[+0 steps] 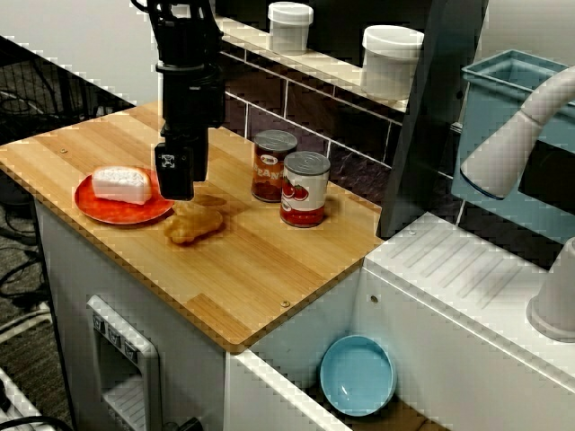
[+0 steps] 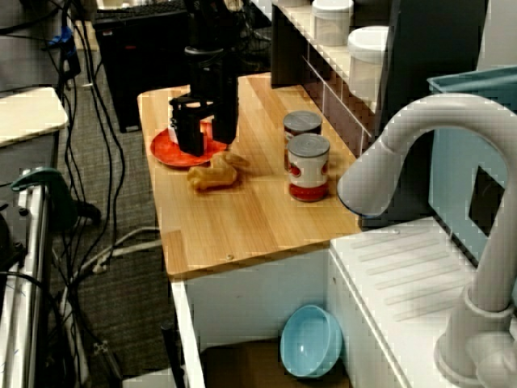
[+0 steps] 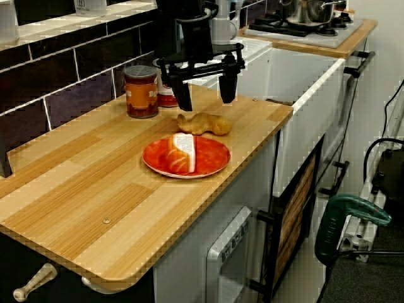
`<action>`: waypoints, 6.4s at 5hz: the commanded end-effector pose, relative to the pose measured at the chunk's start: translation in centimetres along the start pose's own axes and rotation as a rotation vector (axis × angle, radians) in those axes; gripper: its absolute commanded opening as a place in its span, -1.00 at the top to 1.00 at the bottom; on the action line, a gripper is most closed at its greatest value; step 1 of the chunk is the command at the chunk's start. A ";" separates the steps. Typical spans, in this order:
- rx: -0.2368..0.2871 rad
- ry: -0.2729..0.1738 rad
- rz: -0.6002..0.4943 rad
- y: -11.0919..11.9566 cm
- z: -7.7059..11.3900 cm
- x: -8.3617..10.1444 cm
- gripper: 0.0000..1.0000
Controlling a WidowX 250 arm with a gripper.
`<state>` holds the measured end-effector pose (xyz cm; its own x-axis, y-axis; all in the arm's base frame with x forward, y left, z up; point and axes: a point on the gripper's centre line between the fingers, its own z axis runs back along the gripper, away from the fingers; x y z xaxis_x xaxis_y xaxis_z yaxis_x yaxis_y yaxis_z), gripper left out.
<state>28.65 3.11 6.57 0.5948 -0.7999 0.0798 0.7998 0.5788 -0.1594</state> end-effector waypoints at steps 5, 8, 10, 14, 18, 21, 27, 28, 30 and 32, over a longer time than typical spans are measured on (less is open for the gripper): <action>0.361 0.048 0.133 3.0 6.0 0.7 -1.00; 0.453 -0.046 -0.043 6.5 5.9 -0.5 -1.00; 0.342 -0.006 -0.339 9.2 5.5 -1.4 -1.00; 0.192 -0.131 -0.434 12.7 2.5 1.9 -1.00; 0.038 -0.256 -0.460 9.3 3.0 4.8 -1.00; 0.035 -0.301 -0.469 4.0 3.0 6.6 -1.00; -0.121 -0.375 -0.501 -5.9 0.2 13.2 -1.00; -0.153 -0.390 -0.530 -7.4 1.1 13.8 -1.00; -0.138 -0.368 -0.544 -7.7 1.8 12.7 -1.00; -0.044 -0.267 -0.545 -5.5 2.7 8.4 -1.00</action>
<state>29.36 -6.37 8.51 0.1354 -0.9087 0.3949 0.9871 0.0895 -0.1325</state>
